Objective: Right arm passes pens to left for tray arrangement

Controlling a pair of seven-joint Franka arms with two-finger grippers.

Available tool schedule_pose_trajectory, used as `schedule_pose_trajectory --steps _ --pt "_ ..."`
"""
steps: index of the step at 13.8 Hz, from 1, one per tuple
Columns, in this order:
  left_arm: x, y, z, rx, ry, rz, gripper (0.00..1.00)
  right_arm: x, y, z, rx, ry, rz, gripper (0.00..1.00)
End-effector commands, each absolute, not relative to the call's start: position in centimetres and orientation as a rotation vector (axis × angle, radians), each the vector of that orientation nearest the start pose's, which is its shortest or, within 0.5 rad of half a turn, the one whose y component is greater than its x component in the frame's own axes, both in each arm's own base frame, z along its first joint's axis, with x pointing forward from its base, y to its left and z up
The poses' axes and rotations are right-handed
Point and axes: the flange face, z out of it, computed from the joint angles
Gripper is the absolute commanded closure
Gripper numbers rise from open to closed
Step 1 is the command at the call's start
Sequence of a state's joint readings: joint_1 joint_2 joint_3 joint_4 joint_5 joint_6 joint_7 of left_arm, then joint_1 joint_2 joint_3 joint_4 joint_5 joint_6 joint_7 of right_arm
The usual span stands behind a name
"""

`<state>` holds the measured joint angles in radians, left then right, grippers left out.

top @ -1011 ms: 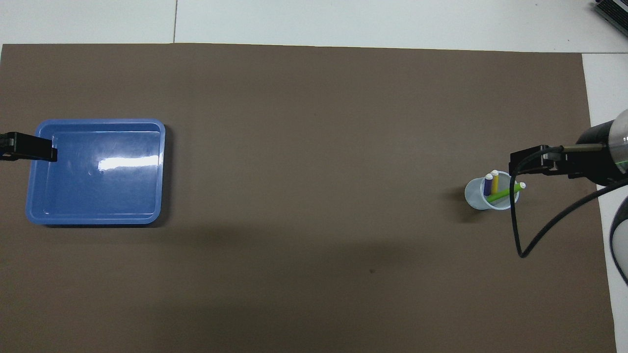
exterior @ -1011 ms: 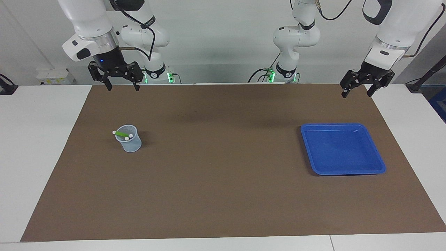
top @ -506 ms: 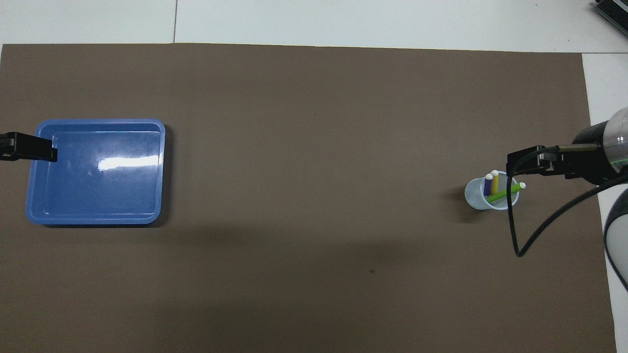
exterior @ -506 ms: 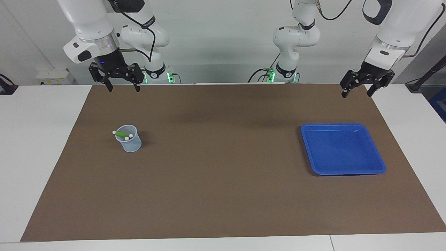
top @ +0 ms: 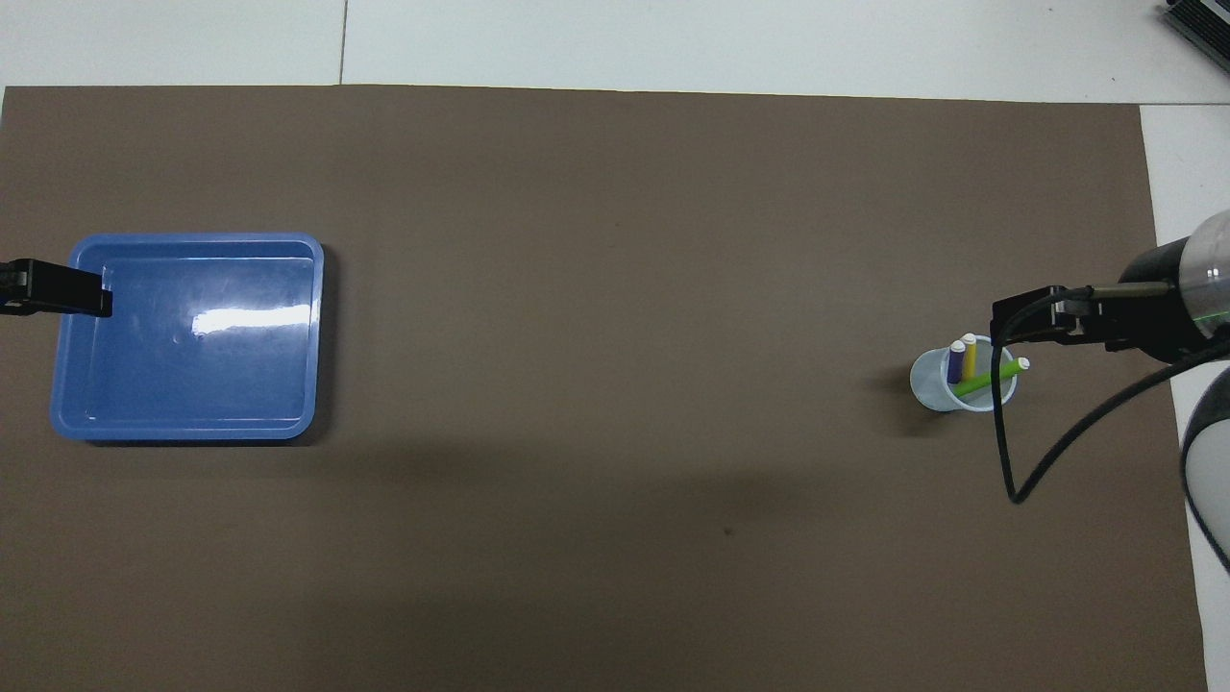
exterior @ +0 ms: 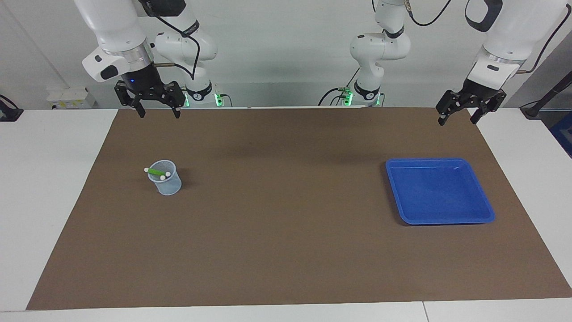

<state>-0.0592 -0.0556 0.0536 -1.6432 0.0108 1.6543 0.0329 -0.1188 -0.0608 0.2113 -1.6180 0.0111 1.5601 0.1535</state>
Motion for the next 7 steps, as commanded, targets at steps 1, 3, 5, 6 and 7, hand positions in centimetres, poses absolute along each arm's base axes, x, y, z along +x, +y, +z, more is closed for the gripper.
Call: schedule_pose_trajectory --steps 1,3,5,6,7 --pt "54.0 -0.1 63.2 -3.132 0.044 -0.110 0.00 52.4 5.2 62.5 -3.139 0.122 0.039 0.00" --pt "54.0 -0.1 63.2 -3.132 0.046 -0.110 0.00 52.3 5.1 62.2 -3.138 0.096 0.052 0.00" --pt "54.0 -0.1 63.2 -3.133 0.046 -0.110 0.00 52.1 5.5 62.0 -3.140 0.062 0.049 0.00" --pt "54.0 -0.1 63.2 -3.133 0.046 -0.113 0.00 51.9 5.5 61.5 -3.143 -0.006 0.063 0.00" --pt "54.0 -0.1 63.2 -3.133 0.042 -0.110 0.00 51.9 5.0 60.9 -3.143 -0.078 0.073 0.00"
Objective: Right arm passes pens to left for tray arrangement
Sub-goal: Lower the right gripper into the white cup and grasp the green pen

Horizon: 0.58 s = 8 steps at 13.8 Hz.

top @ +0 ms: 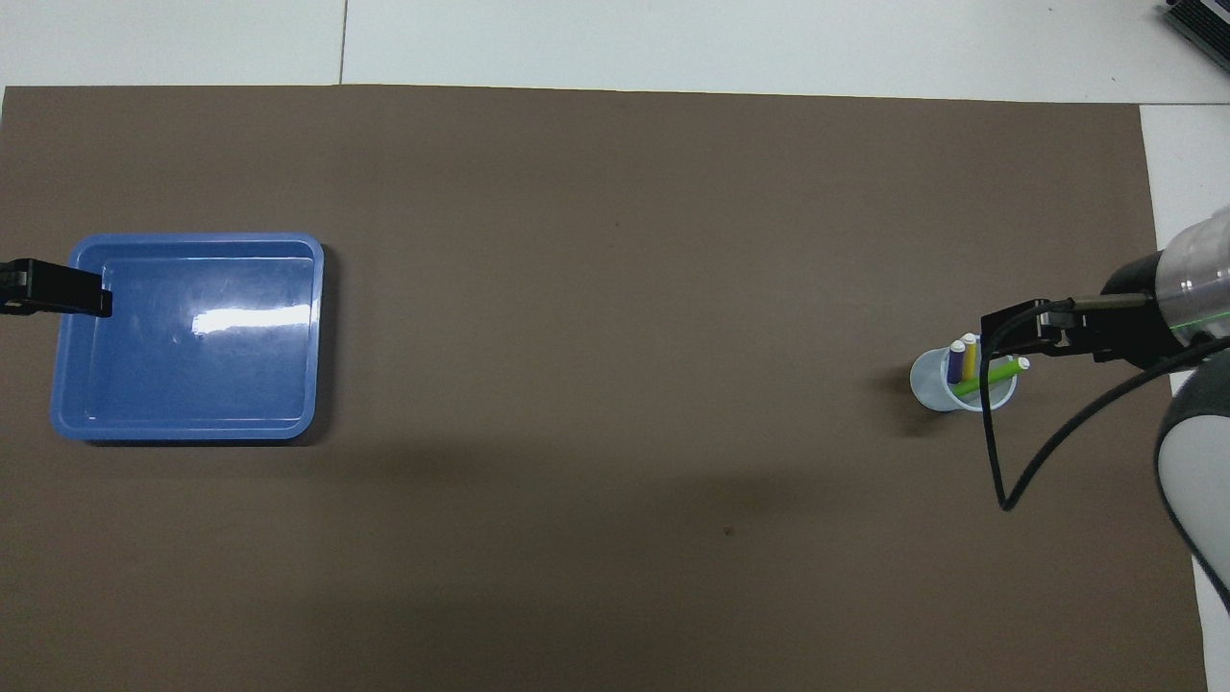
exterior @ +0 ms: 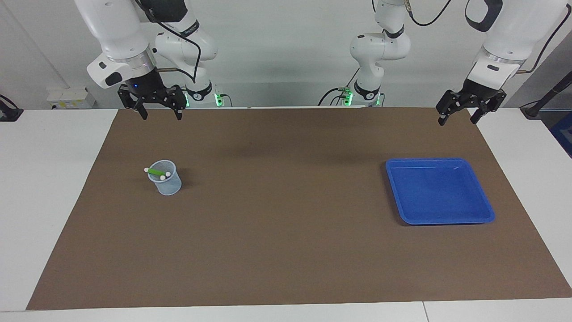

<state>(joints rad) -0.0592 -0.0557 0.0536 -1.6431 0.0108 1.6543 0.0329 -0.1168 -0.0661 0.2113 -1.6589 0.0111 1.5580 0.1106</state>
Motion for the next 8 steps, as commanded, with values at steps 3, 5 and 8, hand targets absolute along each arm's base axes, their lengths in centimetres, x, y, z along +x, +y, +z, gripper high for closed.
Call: schedule_pose_trajectory --steps 3,5,8 --pt "54.0 -0.1 63.2 -3.133 0.042 -0.110 0.00 52.7 2.6 58.3 -3.146 -0.158 0.020 0.00" --pt "54.0 -0.1 63.1 -3.133 0.042 -0.108 0.00 52.6 2.5 56.3 -3.155 -0.167 0.055 0.00" --pt "54.0 -0.1 63.1 -3.133 0.042 -0.113 0.00 52.9 1.6 53.7 -3.168 -0.339 0.072 0.00"
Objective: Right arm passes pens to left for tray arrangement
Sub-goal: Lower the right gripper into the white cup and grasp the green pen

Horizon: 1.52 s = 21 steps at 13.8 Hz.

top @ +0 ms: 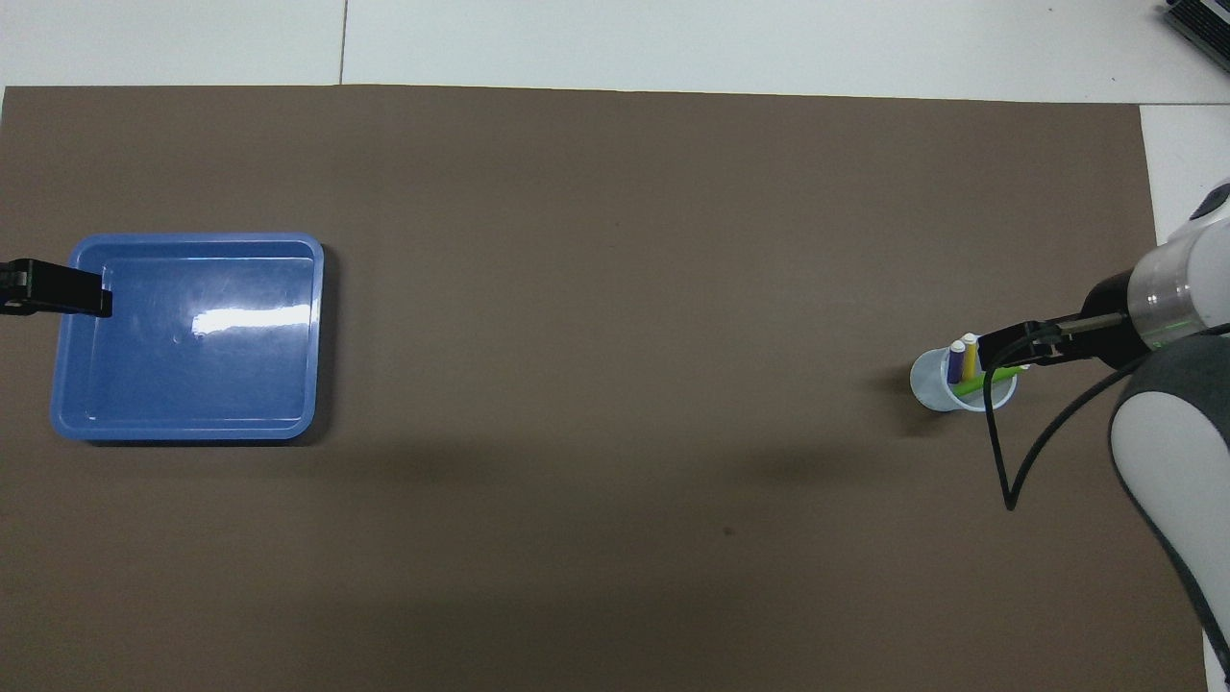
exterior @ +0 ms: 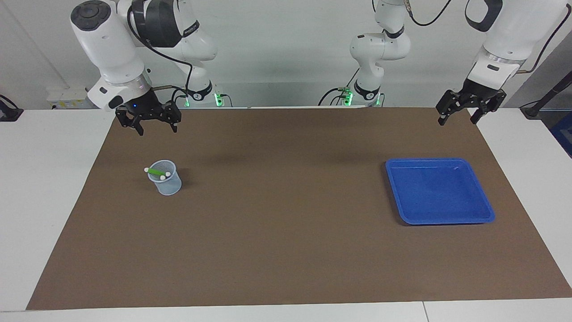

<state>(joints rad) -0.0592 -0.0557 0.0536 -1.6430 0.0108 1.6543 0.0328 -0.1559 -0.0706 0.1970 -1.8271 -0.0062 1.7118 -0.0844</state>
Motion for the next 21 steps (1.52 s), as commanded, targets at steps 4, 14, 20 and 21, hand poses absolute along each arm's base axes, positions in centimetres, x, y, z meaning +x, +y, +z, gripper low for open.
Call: schedule_pose_trajectory --steps 4,14,20,21 --pt "54.0 -0.1 63.1 -3.133 0.042 -0.113 0.00 53.0 -0.8 50.9 -3.171 -0.513 0.092 0.00" --pt "53.9 -0.4 63.2 -3.134 0.046 -0.115 0.00 53.7 -6.0 44.1 -2.995 -1.051 0.122 0.00" --pt "53.6 0.2 63.8 -3.132 0.030 -0.134 0.00 54.2 -6.4 41.2 -3.004 -1.062 0.049 0.09" --pt "53.5 0.3 64.0 -3.132 0.025 -0.137 0.00 54.3 -6.6 40.8 -3.002 -1.057 0.054 0.13"
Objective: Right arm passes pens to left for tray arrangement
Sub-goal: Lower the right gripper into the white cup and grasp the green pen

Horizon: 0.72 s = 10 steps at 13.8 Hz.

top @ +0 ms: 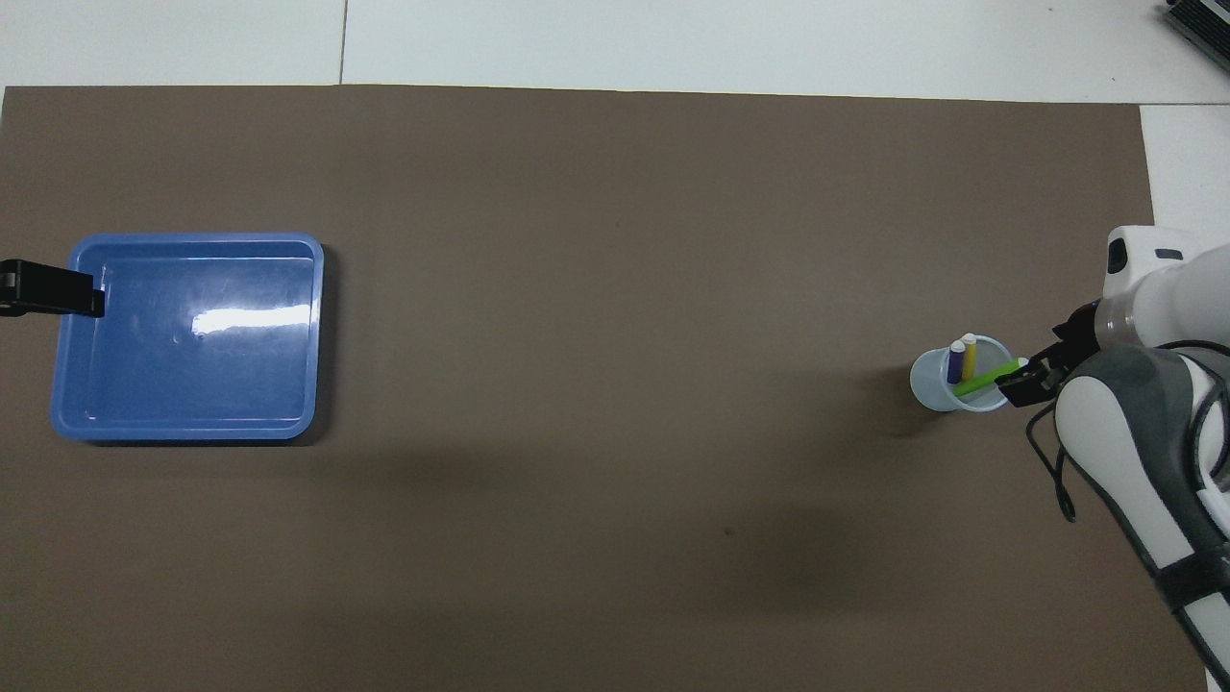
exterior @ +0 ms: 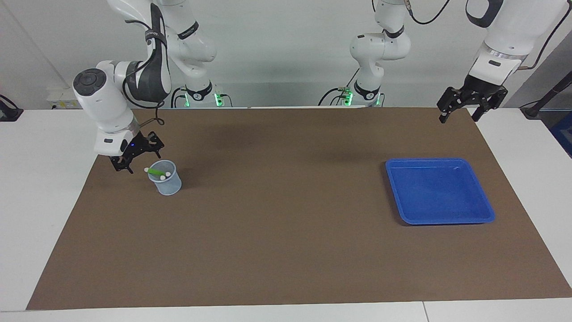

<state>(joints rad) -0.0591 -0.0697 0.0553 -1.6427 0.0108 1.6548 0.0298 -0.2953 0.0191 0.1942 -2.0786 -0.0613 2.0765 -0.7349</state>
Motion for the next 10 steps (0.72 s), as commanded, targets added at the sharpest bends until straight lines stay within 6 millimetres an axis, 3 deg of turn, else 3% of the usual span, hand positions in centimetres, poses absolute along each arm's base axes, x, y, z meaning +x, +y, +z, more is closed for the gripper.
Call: schedule_pose_trajectory --steps 1,3,5,10 --pt "53.4 0.3 64.1 -3.132 0.025 -0.141 0.00 54.3 -6.8 40.6 -3.004 -1.048 0.053 0.19" --pt "53.3 0.1 64.1 -3.135 0.034 -0.130 0.00 54.9 -7.6 39.3 -3.011 -1.019 0.034 0.30" --pt "52.9 -0.5 64.1 -3.213 0.025 -0.112 0.00 54.9 -8.8 38.4 -3.022 -0.963 0.041 0.30" --pt "52.7 -2.0 63.8 -3.389 -0.200 -0.111 0.00 54.2 -7.9 38.0 -3.077 -0.571 0.149 0.31"
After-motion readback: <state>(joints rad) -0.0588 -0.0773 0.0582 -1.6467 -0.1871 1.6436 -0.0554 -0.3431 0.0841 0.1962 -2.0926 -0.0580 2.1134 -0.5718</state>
